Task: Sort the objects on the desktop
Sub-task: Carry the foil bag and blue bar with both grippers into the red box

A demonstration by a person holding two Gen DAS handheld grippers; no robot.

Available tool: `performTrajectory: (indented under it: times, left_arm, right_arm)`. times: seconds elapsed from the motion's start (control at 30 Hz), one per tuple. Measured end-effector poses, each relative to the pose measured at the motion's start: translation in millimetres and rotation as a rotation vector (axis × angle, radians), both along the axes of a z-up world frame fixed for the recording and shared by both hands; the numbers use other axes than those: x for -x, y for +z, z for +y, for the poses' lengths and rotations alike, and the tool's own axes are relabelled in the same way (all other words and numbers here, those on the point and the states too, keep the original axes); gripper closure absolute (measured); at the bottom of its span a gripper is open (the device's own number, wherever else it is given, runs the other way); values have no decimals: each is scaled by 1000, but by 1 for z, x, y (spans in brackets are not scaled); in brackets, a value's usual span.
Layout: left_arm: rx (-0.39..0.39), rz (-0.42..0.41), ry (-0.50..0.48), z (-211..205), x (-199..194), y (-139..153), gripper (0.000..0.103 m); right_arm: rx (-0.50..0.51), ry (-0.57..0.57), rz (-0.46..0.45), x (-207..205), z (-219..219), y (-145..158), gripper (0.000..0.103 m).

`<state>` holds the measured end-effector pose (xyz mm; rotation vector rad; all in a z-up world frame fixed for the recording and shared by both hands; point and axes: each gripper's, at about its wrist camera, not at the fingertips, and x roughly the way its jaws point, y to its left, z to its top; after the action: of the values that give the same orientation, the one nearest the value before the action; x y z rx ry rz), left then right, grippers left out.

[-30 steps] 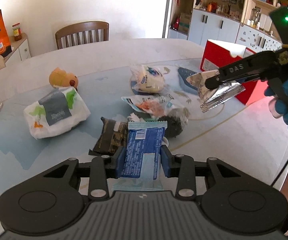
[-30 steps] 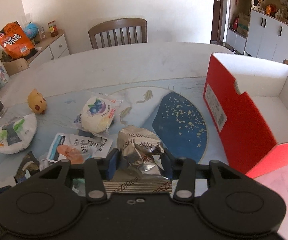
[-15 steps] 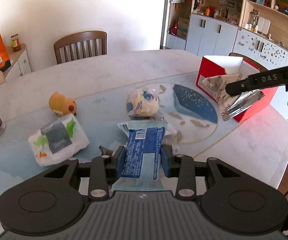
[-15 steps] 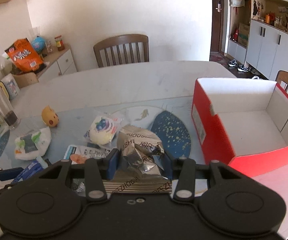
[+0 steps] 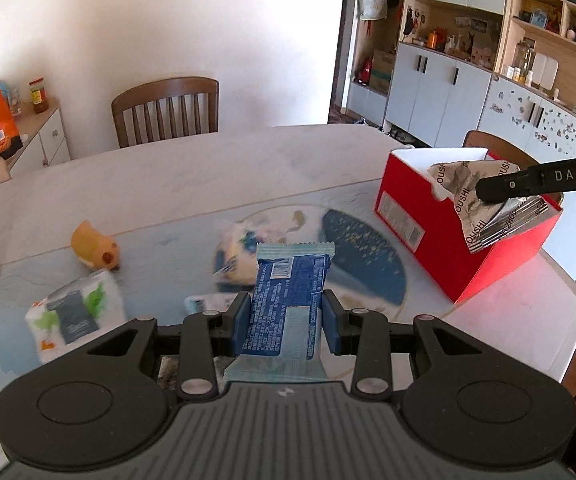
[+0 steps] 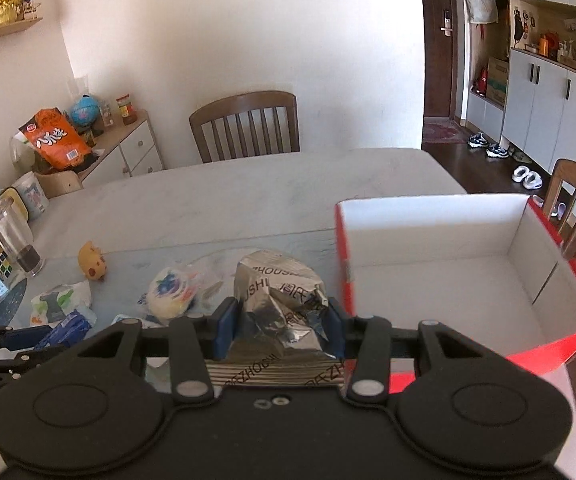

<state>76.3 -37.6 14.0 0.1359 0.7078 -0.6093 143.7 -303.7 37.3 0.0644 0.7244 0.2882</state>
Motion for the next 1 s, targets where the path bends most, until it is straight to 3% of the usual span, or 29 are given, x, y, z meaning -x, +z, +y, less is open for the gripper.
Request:
performTrajectory:
  times: [0.43,1.0]
  left_arm:
    - [5,-19,-33,-82,5,12,67]
    - [-21,-64,-219,-195,-8,22,67]
  right_arm:
    - [-4,8,-11,-26,-64,-2,58]
    - [26,-71,30,-54,-133,-26,58]
